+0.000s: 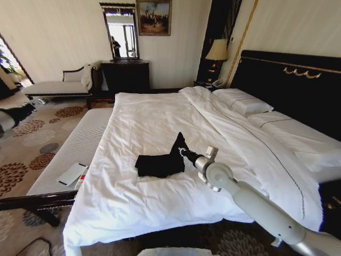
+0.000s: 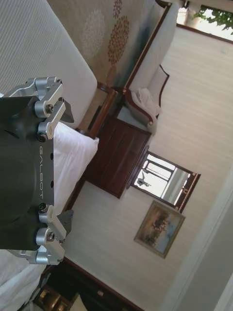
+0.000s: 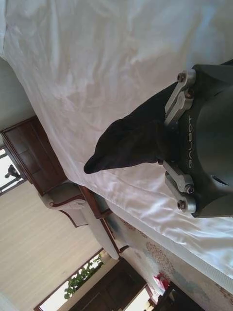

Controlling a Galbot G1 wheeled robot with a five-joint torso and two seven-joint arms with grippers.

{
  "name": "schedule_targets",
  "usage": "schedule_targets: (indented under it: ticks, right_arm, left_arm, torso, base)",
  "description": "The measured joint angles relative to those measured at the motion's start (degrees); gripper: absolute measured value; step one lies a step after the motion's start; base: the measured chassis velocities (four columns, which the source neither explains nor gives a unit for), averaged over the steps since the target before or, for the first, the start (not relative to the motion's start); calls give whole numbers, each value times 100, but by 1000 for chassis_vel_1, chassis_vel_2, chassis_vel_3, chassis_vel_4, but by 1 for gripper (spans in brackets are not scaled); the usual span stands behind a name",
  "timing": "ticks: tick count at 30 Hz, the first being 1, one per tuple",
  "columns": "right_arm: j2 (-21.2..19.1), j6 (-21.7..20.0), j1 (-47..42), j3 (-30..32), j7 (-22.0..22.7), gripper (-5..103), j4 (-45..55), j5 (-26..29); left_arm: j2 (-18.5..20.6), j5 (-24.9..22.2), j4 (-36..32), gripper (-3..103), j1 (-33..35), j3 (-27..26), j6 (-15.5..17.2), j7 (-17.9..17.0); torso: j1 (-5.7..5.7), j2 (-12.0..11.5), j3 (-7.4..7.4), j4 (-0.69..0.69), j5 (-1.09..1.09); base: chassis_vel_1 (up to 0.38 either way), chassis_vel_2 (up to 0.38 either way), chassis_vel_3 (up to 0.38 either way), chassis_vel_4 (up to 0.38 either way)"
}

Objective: Fold the clothes on the bed.

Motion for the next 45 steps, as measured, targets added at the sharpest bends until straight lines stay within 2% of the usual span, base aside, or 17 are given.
schedule_targets:
  ticks: [3, 5, 11, 14, 20, 34, 42, 45]
  right_arm:
    - [145, 1, 217, -373, 38, 7, -131, -8]
    - [270, -6, 354, -738, 62, 7, -278, -99]
    - [488, -25, 438, -1106, 72, 7, -466, -250]
    - [725, -33, 548, -1324, 85, 7, -705, -355]
    - [1052, -34, 784, -1490, 96, 7, -1054, -422]
    - [2094, -2, 1105, -1955, 196, 7, -1470, -613]
    - [2370, -3, 1060, -2116, 160, 7, -1862, -938]
    - [2360, -4, 1032, -2167, 112, 17, -1813, -972]
  left_arm:
    - [-88, -64, -251, 100, -101, 31, 1, -18]
    - [-148, -151, -400, 100, -230, 83, 29, -150]
    - [-218, -184, -512, 100, -269, 97, 81, -234]
    - [-234, -185, -520, 100, -186, 51, 128, -247]
    - [-227, -184, -508, 100, -123, 30, 181, -250]
    - [-157, -220, -421, 100, -151, 49, 243, -247]
    - [-163, -225, -432, 100, -58, -1, 258, -244]
    - [-153, -225, -438, 100, -54, 1, 269, -243]
  torso:
    - [0, 0, 0, 0, 0]
    - [0, 0, 0, 0, 0]
    - [0, 0, 0, -1, 0]
    - [0, 0, 0, 0, 0]
    - [0, 0, 0, 0, -1]
    - [0, 0, 0, 1, -1]
    - [0, 0, 0, 0, -1]
    - [0, 0, 0, 0, -1]
  base:
    - [0, 0, 0, 0]
    - [0, 0, 0, 0]
    - [0, 0, 0, 0]
    - [0, 0, 0, 0]
    - [0, 0, 0, 0]
    - [0, 0, 0, 0]
    - [0, 0, 0, 0]
    - [0, 0, 0, 0]
